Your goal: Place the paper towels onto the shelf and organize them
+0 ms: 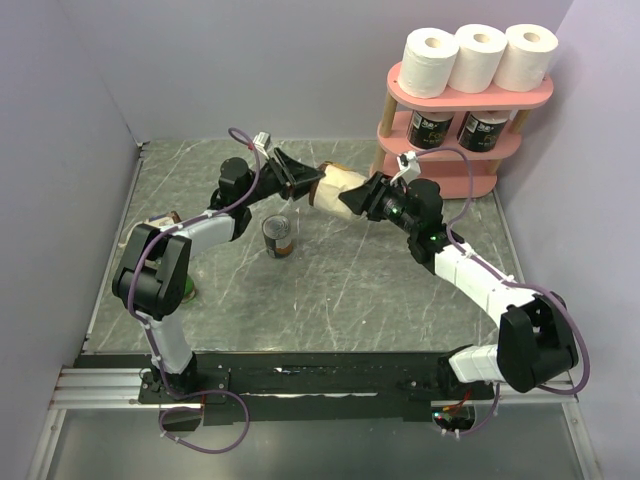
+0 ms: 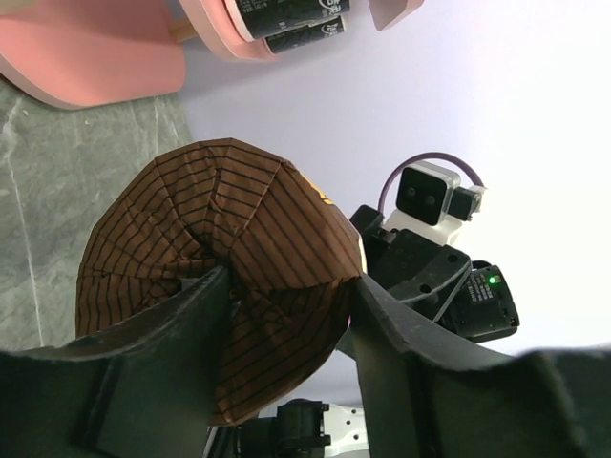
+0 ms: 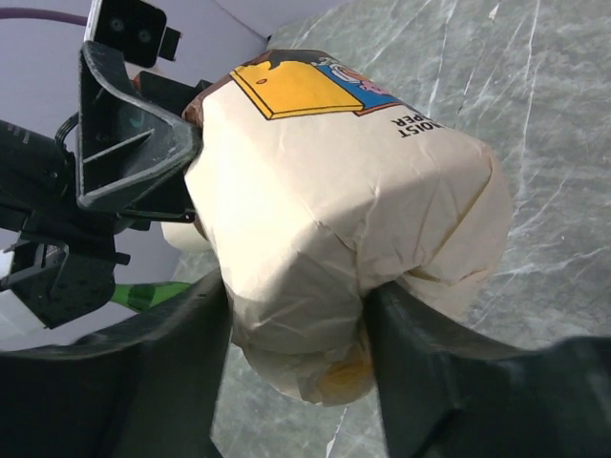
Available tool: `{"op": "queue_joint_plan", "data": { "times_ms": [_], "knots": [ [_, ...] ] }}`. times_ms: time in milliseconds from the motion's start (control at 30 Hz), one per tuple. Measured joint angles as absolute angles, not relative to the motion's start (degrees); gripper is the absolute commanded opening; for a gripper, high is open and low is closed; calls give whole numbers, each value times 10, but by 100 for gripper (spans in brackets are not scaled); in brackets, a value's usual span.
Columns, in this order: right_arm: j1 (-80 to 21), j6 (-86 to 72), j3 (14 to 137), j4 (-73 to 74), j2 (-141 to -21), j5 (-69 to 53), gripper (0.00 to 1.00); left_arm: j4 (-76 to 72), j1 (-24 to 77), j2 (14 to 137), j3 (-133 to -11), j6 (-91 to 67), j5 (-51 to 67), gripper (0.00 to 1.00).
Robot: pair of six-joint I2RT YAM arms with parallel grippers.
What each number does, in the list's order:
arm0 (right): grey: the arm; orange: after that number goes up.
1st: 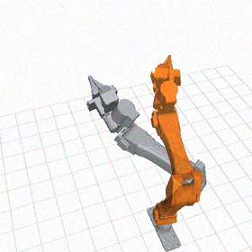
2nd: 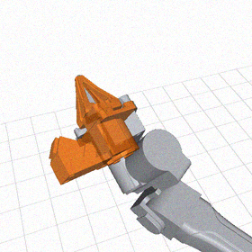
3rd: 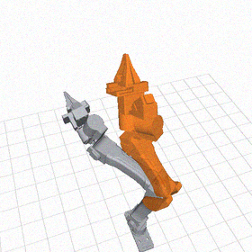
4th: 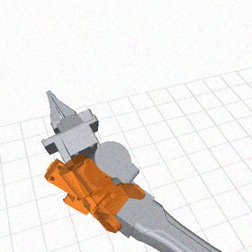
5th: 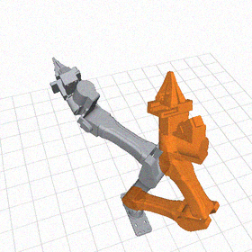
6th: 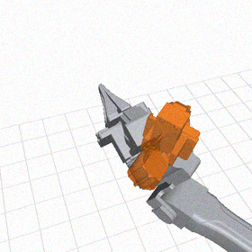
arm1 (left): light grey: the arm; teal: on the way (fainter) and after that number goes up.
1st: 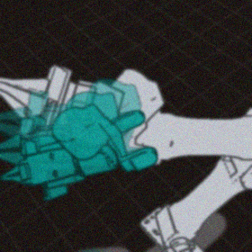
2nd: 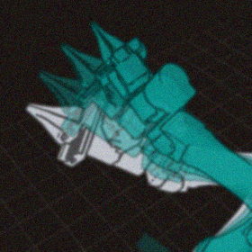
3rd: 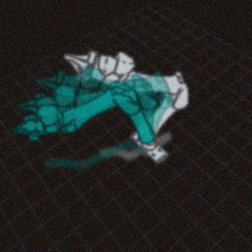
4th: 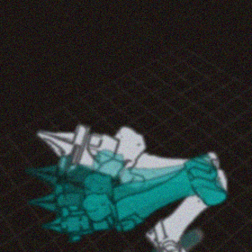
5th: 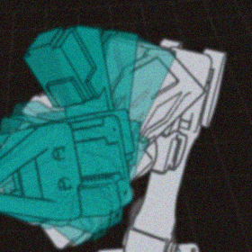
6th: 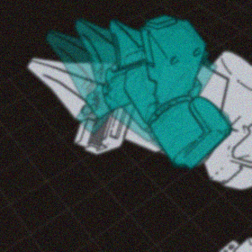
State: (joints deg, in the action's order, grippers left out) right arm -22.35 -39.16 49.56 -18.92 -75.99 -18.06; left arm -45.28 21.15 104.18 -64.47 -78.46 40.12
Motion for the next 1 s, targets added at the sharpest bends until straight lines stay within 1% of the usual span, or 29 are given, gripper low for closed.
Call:
{"op": "queue_joint_plan", "data": {
  "times_ms": [100,133,233,367,433,533,667,767,800,900,1000],
  "knots": [
    [-223,-390,496,-189,-760,-180,44,-445,212,1042,-645,-773,400,64],
    [-224,-387,496,-188,-760,-180,43,-441,212,1042,-645,-769,399,68],
    [-224,-375,495,-174,-756,-173,43,-419,215,1040,-646,-752,397,75],
    [-225,-344,495,-122,-734,-142,45,-372,218,1038,-665,-719,398,81],
    [-225,-313,500,-72,-713,-114,45,-328,217,1038,-691,-693,397,84],
    [-222,-256,520,24,-691,-58,46,-257,207,1028,-739,-645,391,86],
    [-199,-188,558,135,-691,9,47,-143,182,1004,-810,-559,369,91],
    [-168,-145,594,210,-714,58,48,-45,165,983,-865,-478,333,99],
    [-158,-132,606,229,-726,73,48,-12,161,976,-880,-451,317,97],
    [-133,-102,636,276,-766,104,50,74,159,946,-896,-387,268,96],
    [-116,-80,654,312,-808,132,51,147,159,900,-879,-334,209,96]
  ]
}}
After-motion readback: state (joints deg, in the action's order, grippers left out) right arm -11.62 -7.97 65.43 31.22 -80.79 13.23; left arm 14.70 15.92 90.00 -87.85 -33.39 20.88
